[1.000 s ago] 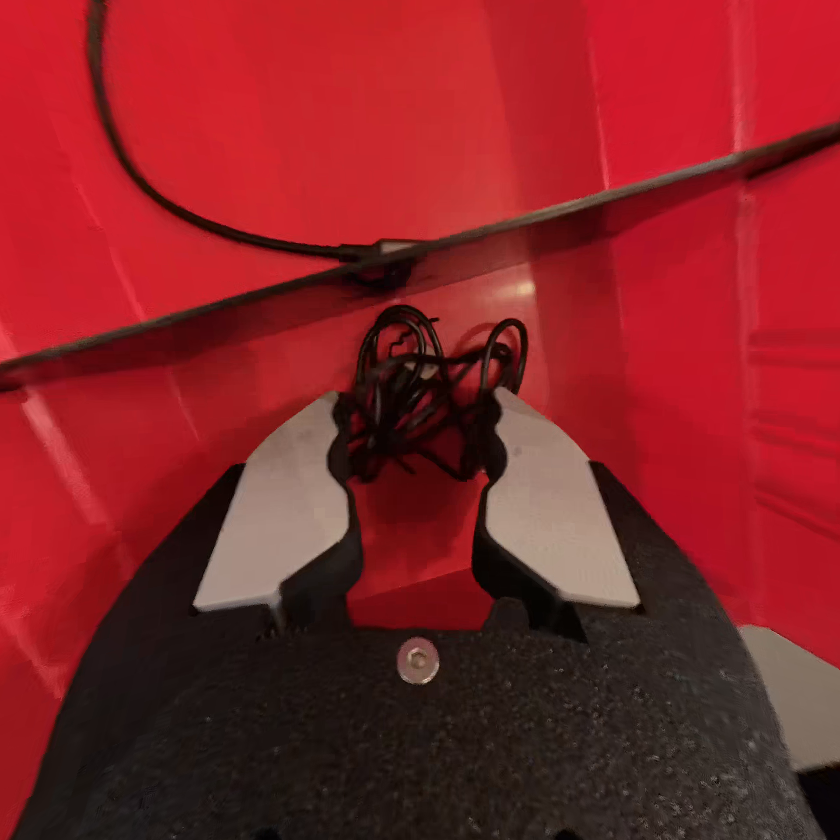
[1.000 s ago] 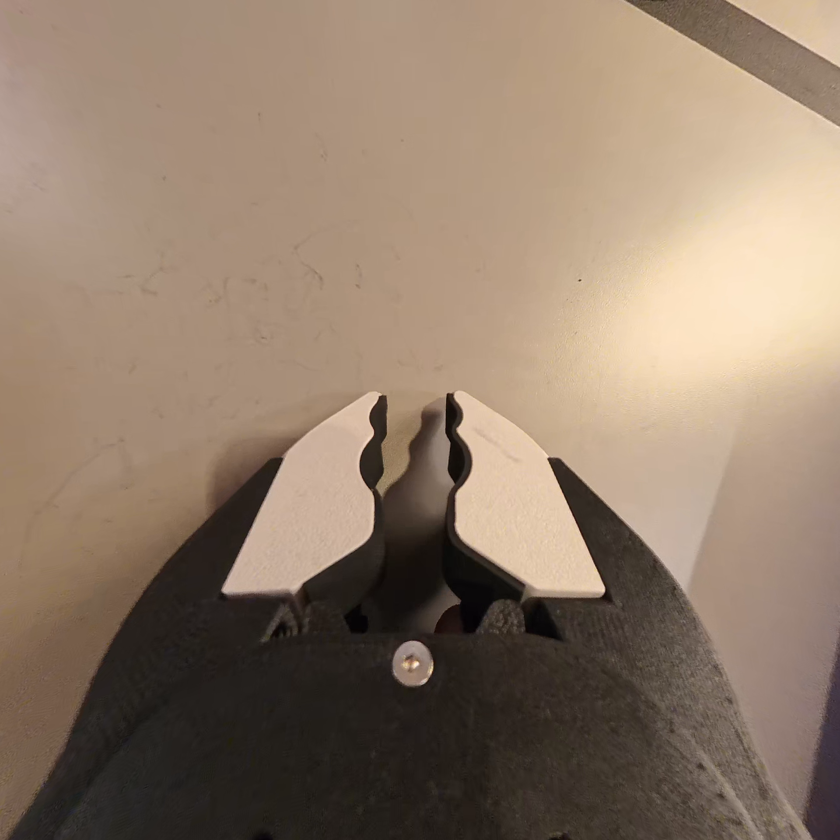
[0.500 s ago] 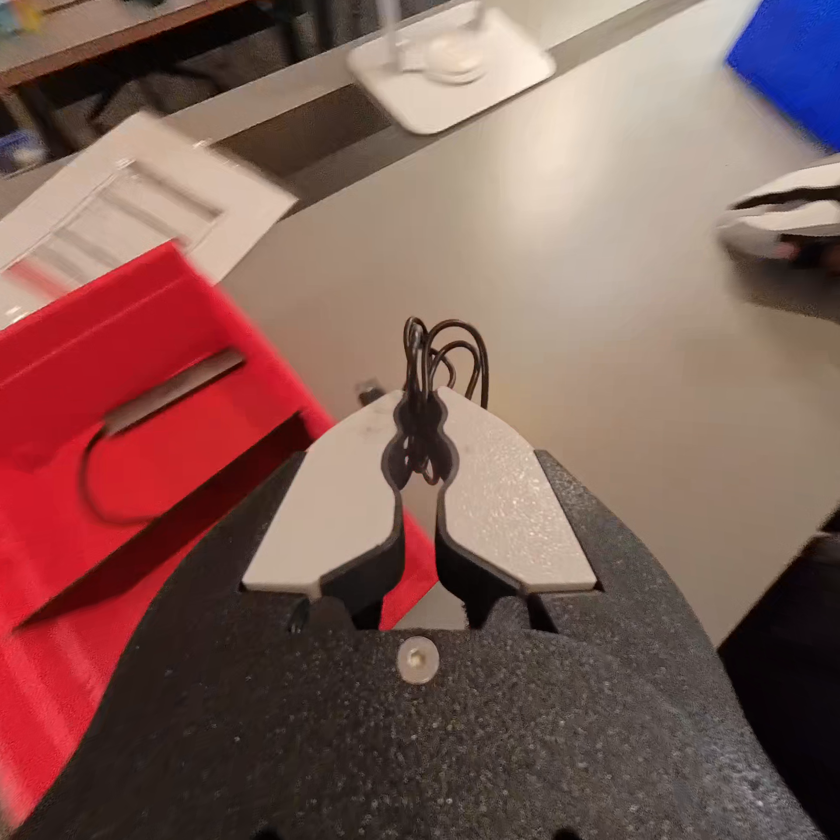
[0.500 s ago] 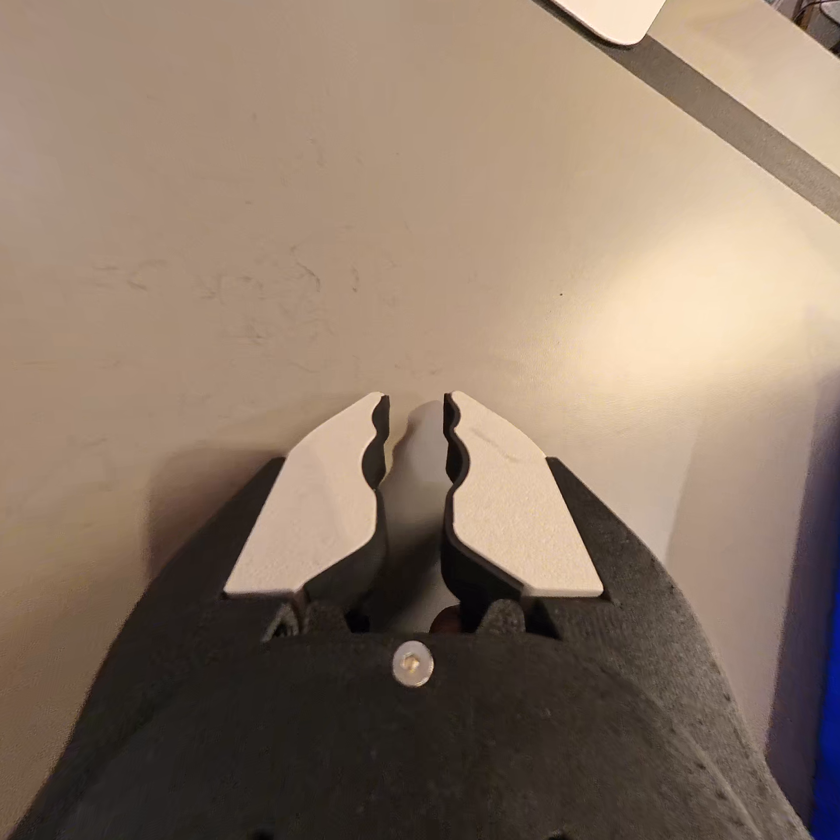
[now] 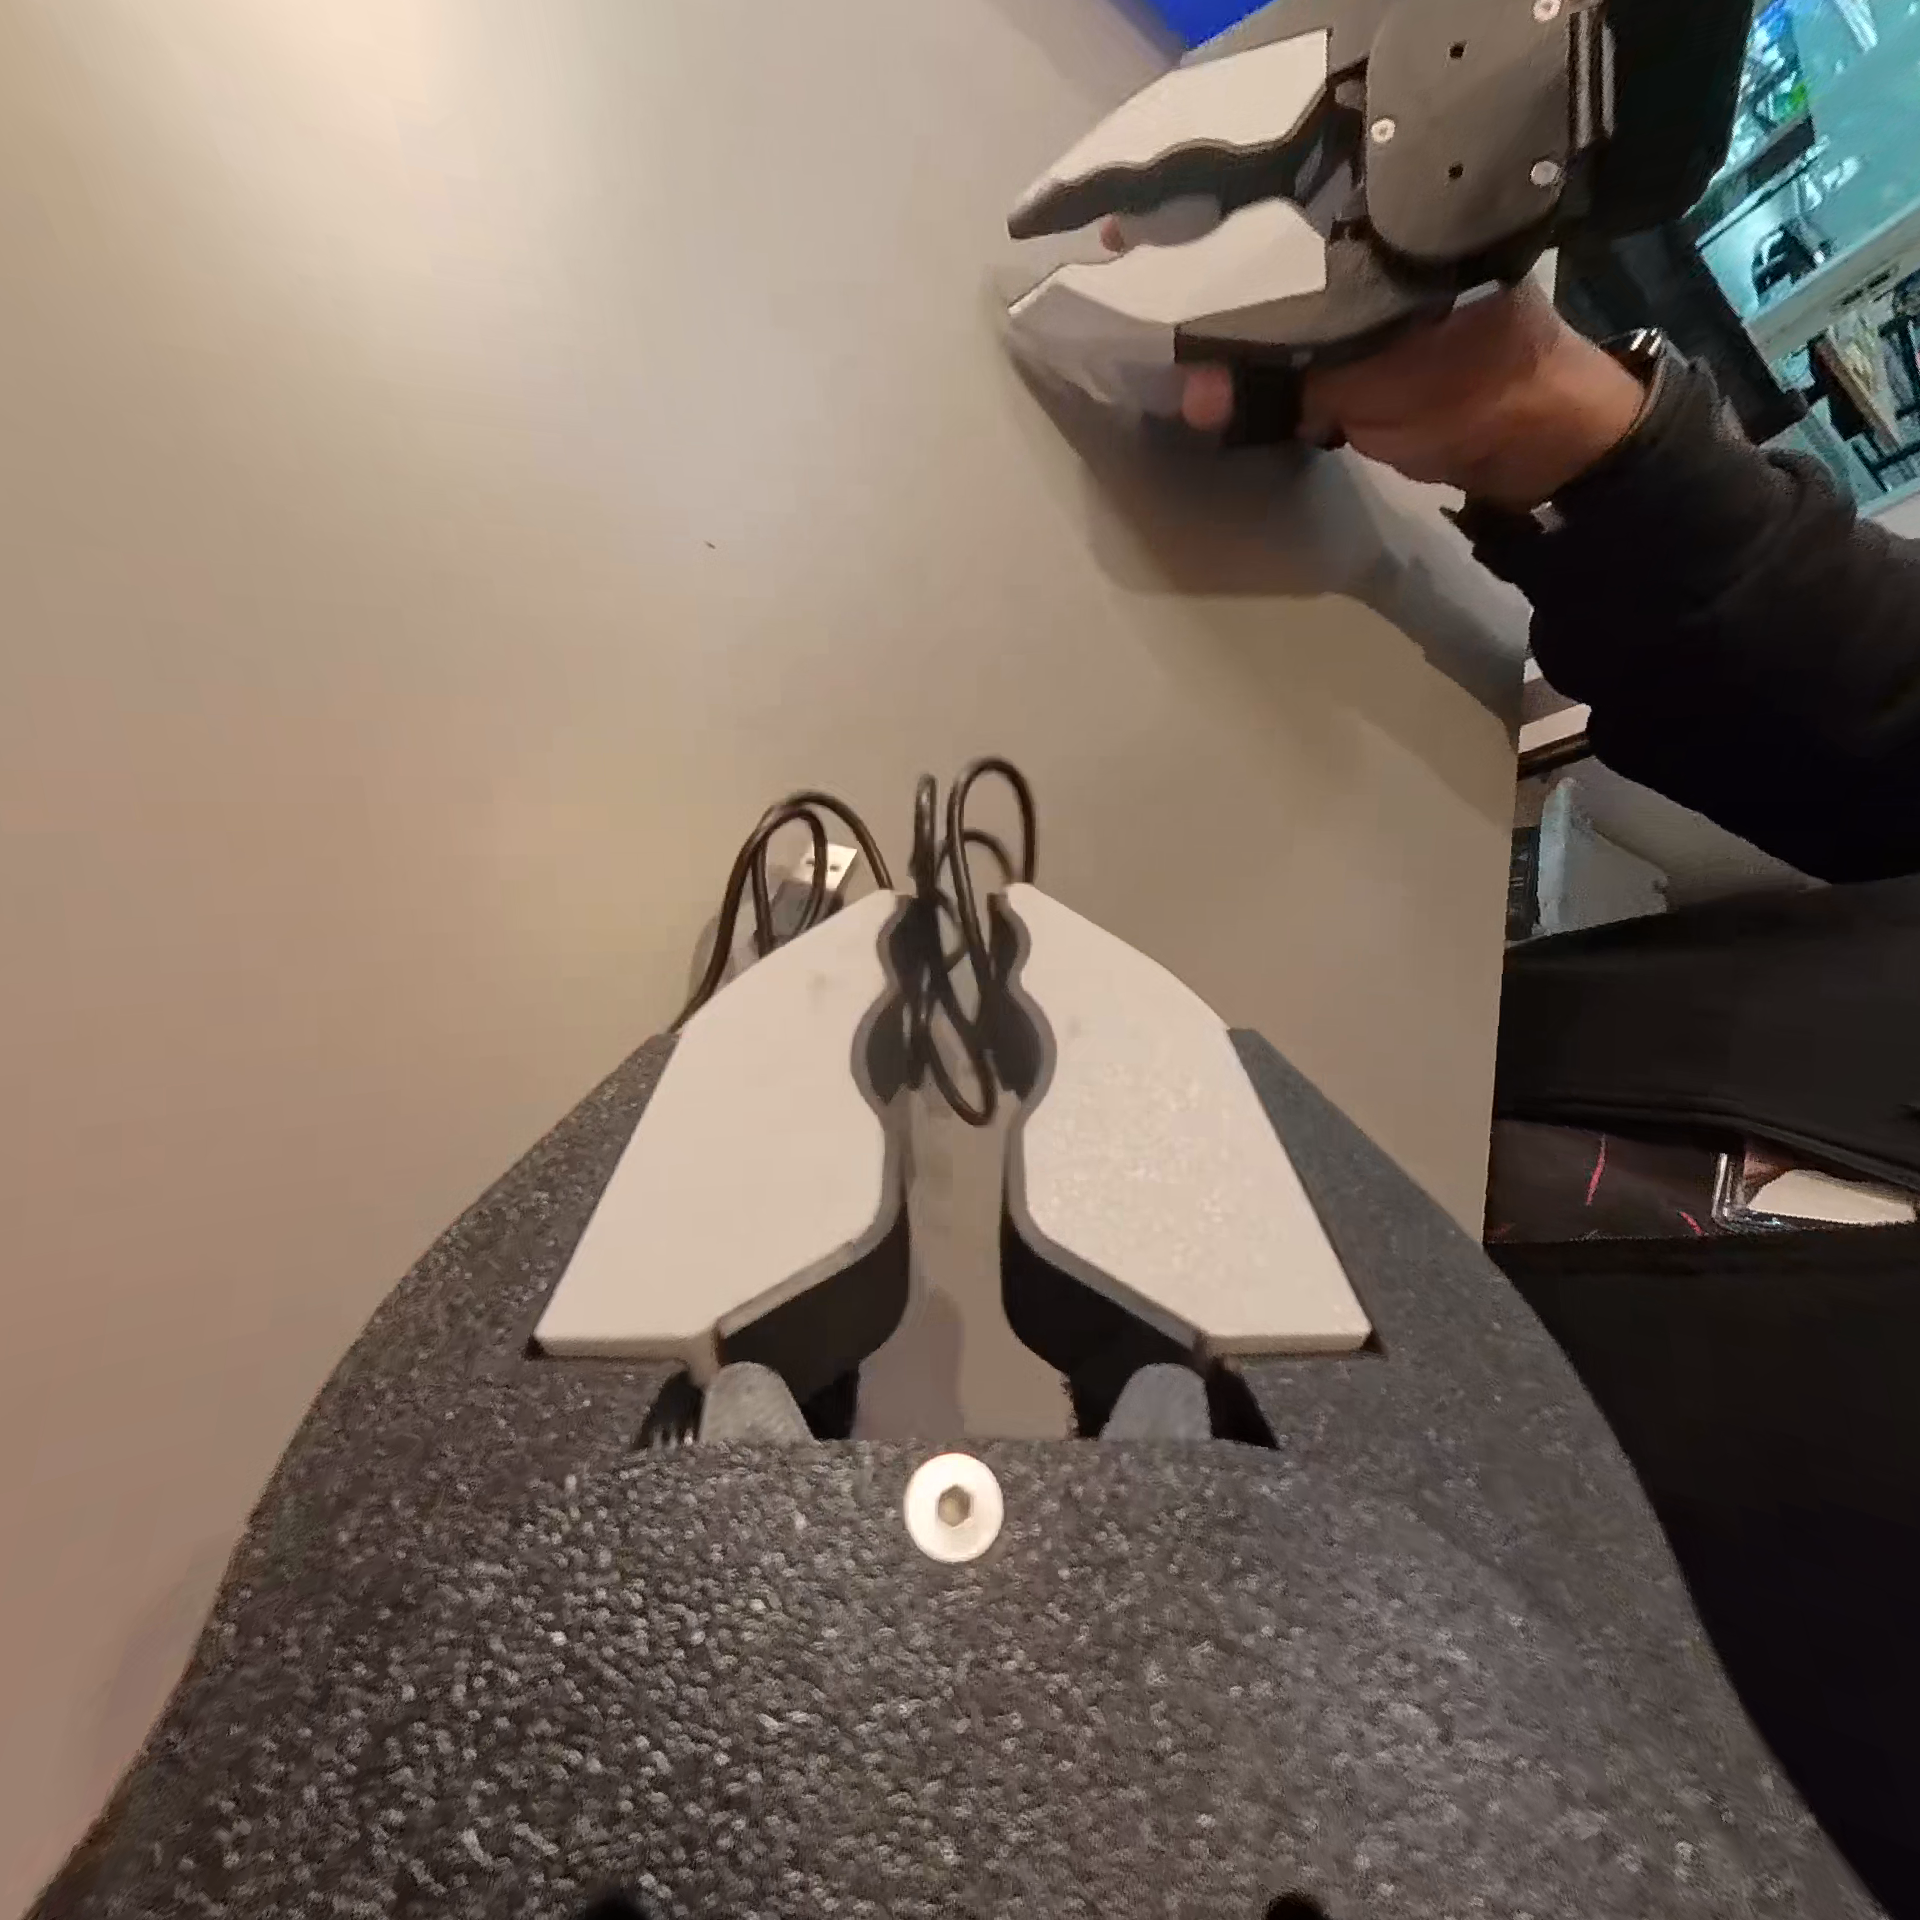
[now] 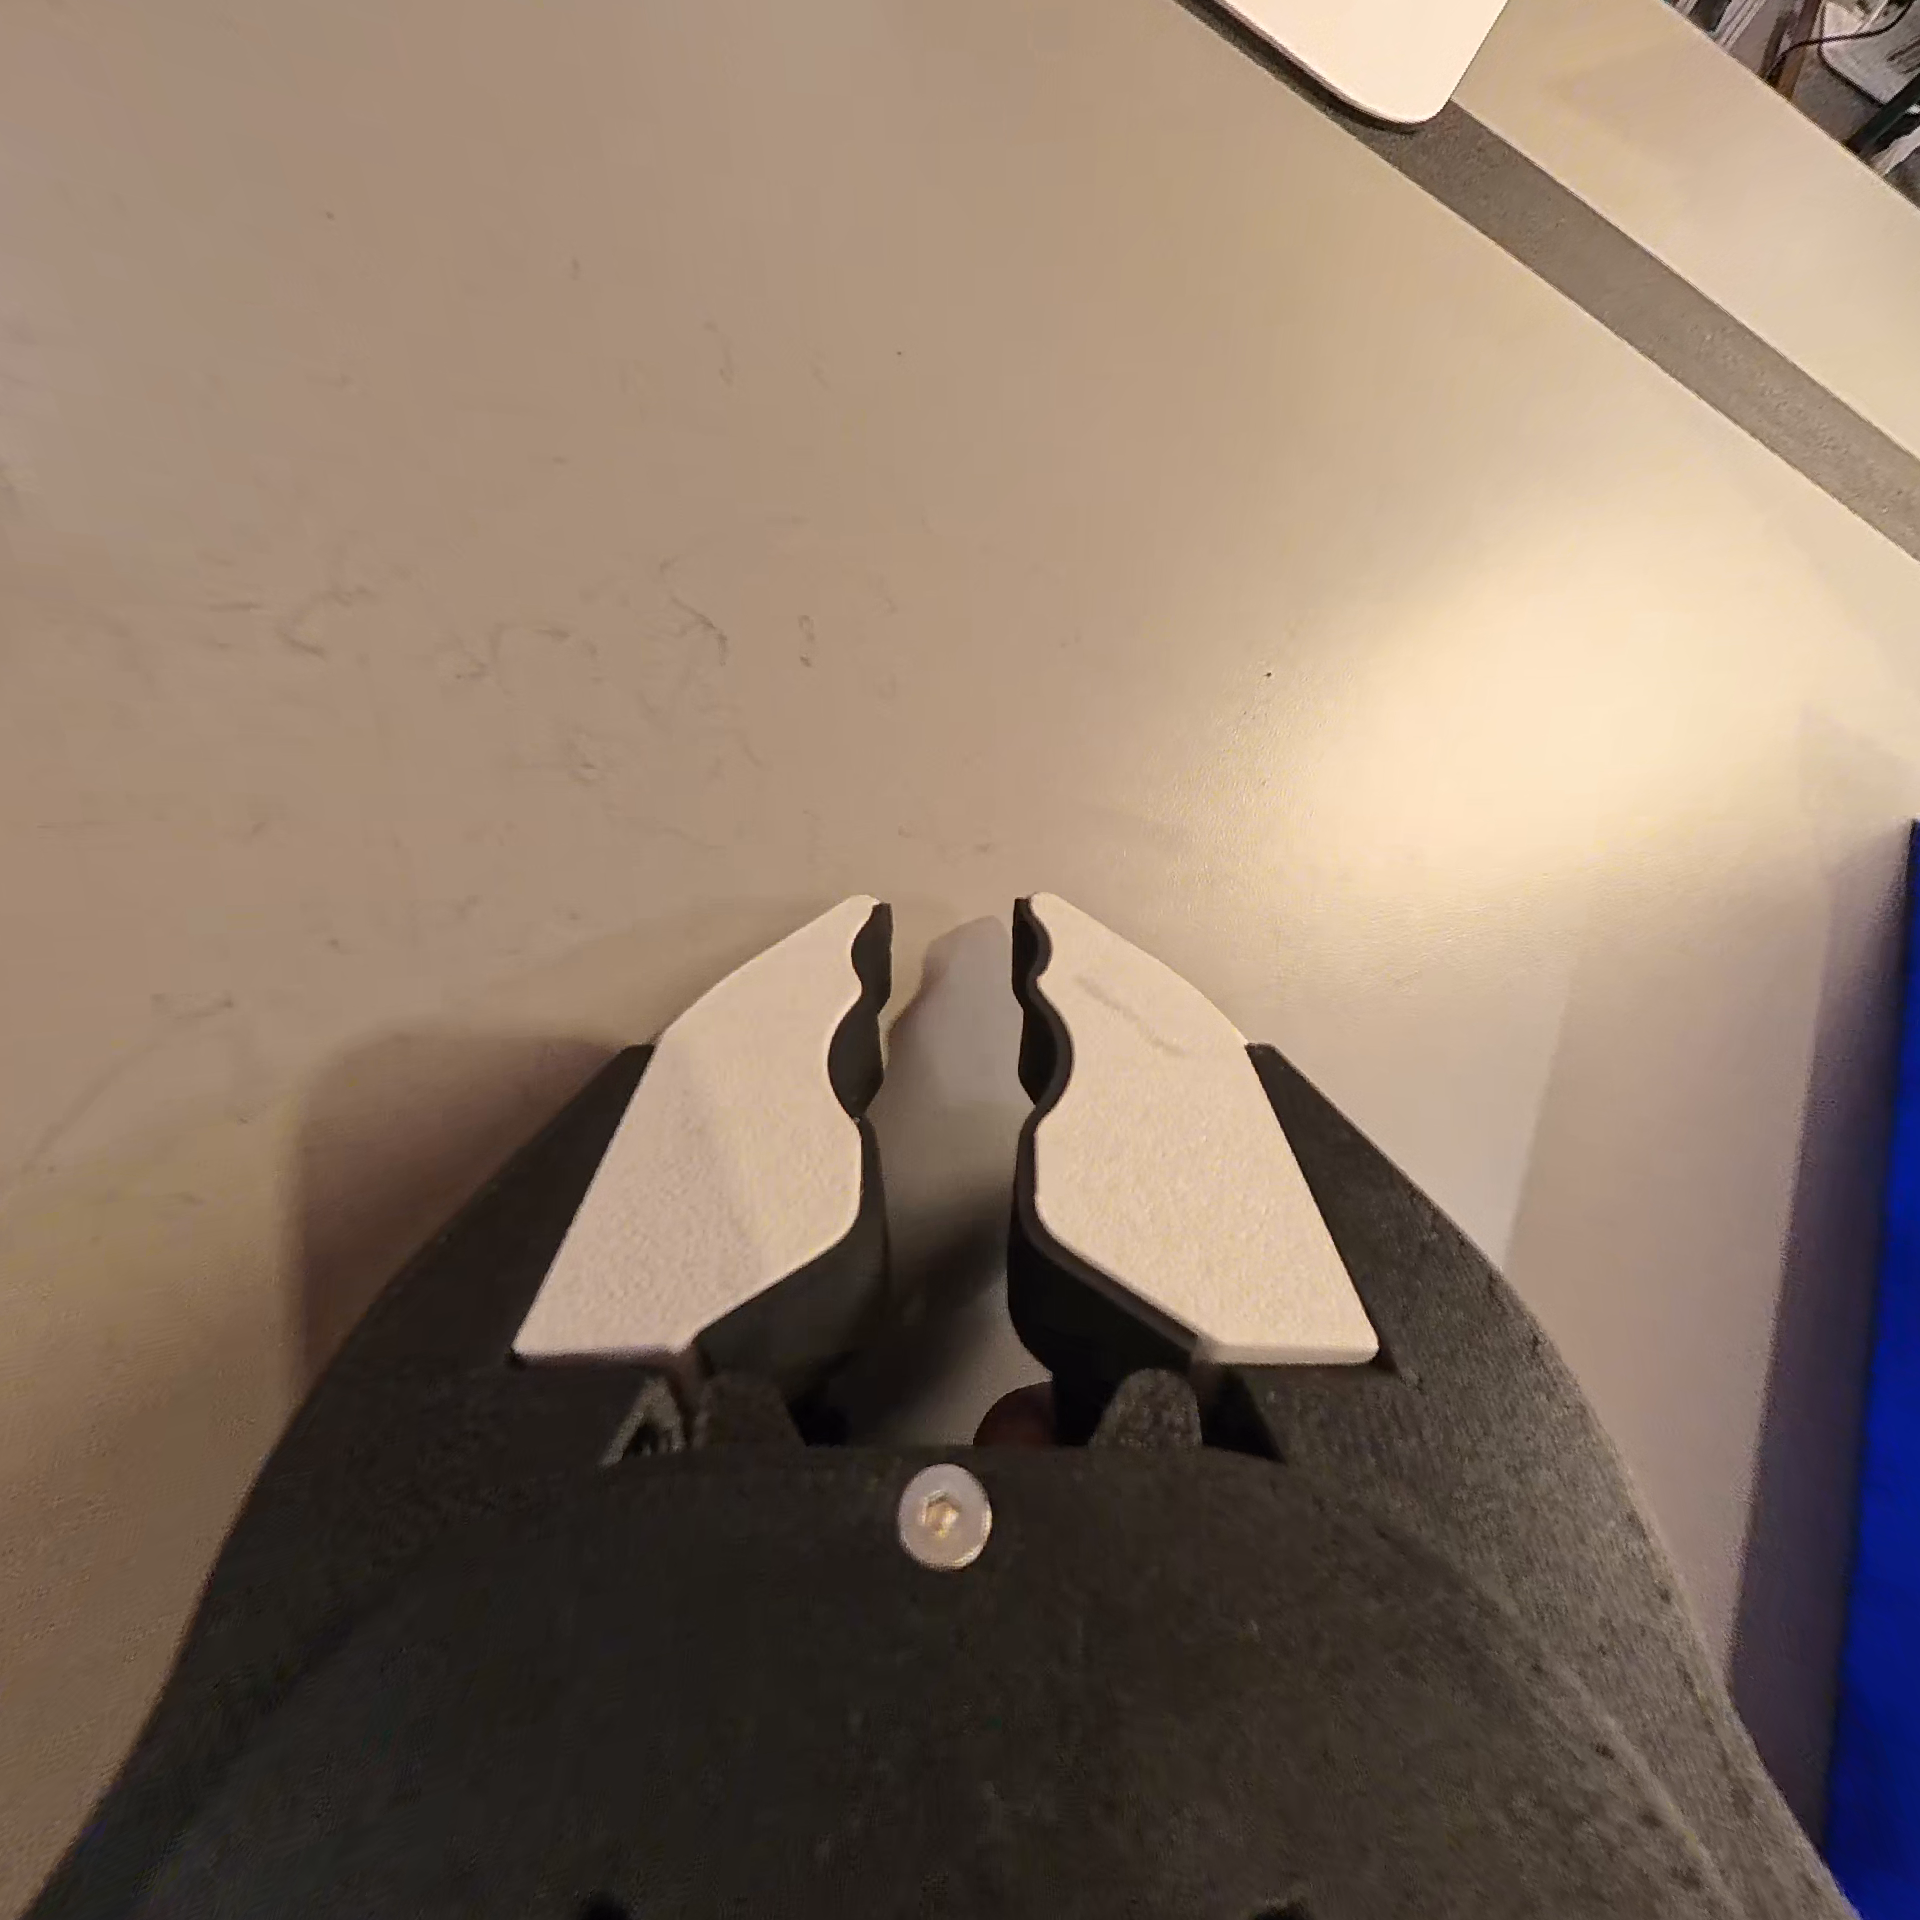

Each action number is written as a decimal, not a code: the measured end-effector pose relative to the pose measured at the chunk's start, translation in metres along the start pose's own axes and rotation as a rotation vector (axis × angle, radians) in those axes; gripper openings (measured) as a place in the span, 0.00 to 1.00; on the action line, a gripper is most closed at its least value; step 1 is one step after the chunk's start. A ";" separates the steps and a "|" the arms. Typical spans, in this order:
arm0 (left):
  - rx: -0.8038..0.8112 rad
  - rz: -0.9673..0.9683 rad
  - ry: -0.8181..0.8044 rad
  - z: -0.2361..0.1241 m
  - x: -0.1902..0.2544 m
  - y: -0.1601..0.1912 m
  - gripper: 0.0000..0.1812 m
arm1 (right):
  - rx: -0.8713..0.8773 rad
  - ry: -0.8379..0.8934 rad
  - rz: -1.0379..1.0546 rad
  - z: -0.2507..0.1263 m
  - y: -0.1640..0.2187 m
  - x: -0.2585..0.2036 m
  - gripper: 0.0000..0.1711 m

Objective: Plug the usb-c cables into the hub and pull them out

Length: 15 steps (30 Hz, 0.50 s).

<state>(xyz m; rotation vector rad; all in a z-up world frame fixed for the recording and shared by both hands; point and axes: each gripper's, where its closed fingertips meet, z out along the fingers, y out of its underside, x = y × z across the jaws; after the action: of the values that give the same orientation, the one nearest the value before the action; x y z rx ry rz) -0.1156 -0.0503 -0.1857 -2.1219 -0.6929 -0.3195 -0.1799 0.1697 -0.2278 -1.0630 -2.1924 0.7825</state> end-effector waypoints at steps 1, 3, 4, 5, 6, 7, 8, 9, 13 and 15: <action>-0.001 0.007 0.007 0.002 0.003 0.000 0.12 | -0.001 -0.002 0.002 0.000 0.000 0.000 0.13; 0.014 0.030 0.021 -0.005 0.010 -0.004 0.20 | -0.002 -0.011 0.005 -0.001 0.001 -0.001 0.13; 0.023 0.041 0.011 -0.012 0.012 -0.006 0.26 | -0.002 -0.017 0.007 -0.001 0.002 -0.001 0.13; 0.032 0.054 -0.006 -0.021 0.013 -0.007 0.30 | -0.002 -0.021 0.007 -0.002 0.002 -0.002 0.13; 0.046 0.068 -0.026 -0.033 0.014 -0.010 0.32 | -0.002 -0.024 0.006 -0.002 0.002 -0.002 0.13; 0.068 0.081 -0.049 -0.047 0.015 -0.012 0.33 | -0.002 -0.027 0.006 -0.002 0.002 -0.003 0.13; 0.102 0.089 -0.075 -0.063 0.015 -0.016 0.34 | -0.003 -0.030 0.007 -0.002 0.002 -0.003 0.13; 0.141 0.092 -0.103 -0.081 0.015 -0.019 0.34 | -0.004 -0.035 0.010 -0.001 0.002 -0.003 0.13; 0.279 0.050 -0.326 -0.173 -0.014 -0.017 0.33 | -0.005 -0.051 0.014 -0.001 0.003 -0.004 0.13; 0.332 -0.022 -0.489 -0.226 -0.048 -0.008 0.32 | -0.006 -0.059 0.015 -0.001 0.002 -0.005 0.13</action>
<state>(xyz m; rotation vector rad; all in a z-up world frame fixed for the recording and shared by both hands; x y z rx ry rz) -0.1550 -0.2447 -0.0667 -1.8795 -0.9731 0.3009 -0.1752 0.1671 -0.2299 -1.0728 -2.2399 0.8242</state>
